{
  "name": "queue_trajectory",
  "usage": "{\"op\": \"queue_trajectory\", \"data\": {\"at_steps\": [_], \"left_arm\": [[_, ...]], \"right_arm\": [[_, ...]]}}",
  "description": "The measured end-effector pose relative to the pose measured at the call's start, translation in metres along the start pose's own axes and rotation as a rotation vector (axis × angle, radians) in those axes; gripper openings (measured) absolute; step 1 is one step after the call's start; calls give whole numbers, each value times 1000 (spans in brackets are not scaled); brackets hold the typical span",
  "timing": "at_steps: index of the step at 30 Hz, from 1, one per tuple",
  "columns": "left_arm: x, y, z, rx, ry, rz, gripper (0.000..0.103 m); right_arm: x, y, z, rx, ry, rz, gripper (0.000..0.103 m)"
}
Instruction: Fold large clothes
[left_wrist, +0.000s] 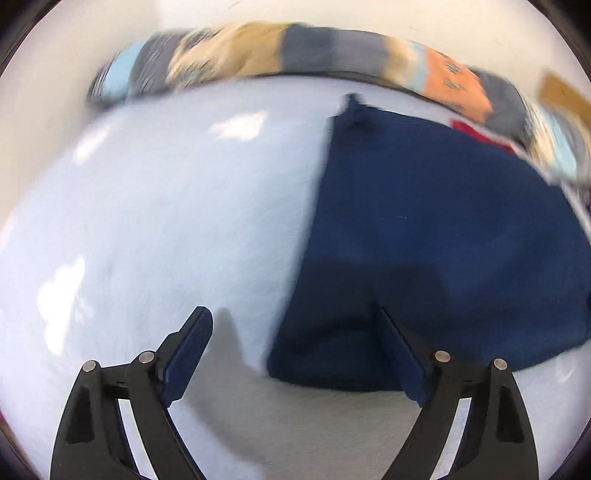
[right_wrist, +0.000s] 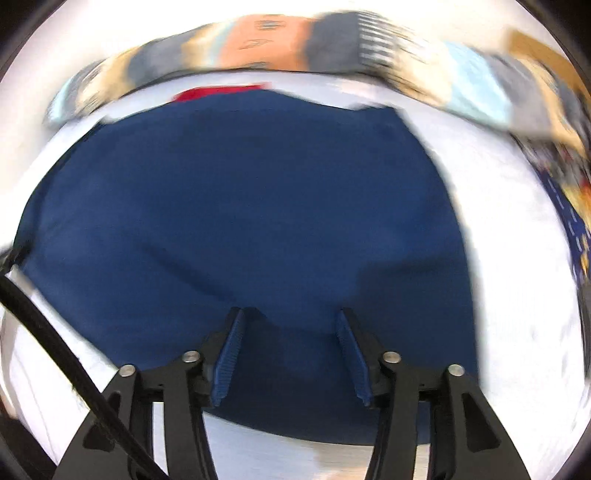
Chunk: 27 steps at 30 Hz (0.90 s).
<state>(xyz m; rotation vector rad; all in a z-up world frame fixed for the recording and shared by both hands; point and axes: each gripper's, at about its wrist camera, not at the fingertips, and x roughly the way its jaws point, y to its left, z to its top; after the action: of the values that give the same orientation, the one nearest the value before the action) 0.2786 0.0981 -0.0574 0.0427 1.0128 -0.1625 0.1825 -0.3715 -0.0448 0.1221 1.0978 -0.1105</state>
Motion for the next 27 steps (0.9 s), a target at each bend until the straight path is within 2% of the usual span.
{"op": "queue_trajectory", "data": {"at_steps": [1,3,4,5,7,10,12,15,17,20,21,22,24,26,27], "left_arm": [[-3,5,-1,-20,-8,2,90],[-14,1,0,-12,-42,54,86],[-24,-4,4,-16,-69,45,86],[-33,-8,6,-23,-97,34,86],[-56,-24,13,-31,-167,1,86],[-70,-54,18,-11,-209,-48,86],[-70,-84,21,35,-204,-81,86],[-50,-122,28,101,-170,-64,86],[-28,-136,26,102,-126,-48,86],[5,-148,10,99,-29,-14,87],[8,-147,6,92,-38,-8,91],[6,-147,5,89,-60,14,92],[2,-150,8,95,-54,24,92],[-18,-150,8,107,-119,43,92],[-29,-151,6,124,-150,54,92]], "right_arm": [[-1,-20,-2,72,11,27,59],[-9,-30,-1,103,8,-52,56],[-17,-28,1,107,-5,-77,56],[-24,-25,3,112,-29,-66,56],[-40,-12,11,105,-91,5,56],[-48,36,26,55,-138,113,57],[-42,67,36,-1,-140,142,61],[-21,112,48,-82,-121,136,61],[5,124,54,-81,-67,138,61],[38,120,46,-50,-2,139,66],[39,119,44,-50,-13,142,66],[37,122,44,-65,-14,132,67],[28,123,44,-79,-11,131,67],[1,119,40,-67,-55,155,67],[-7,115,39,-66,-70,153,71]]}}
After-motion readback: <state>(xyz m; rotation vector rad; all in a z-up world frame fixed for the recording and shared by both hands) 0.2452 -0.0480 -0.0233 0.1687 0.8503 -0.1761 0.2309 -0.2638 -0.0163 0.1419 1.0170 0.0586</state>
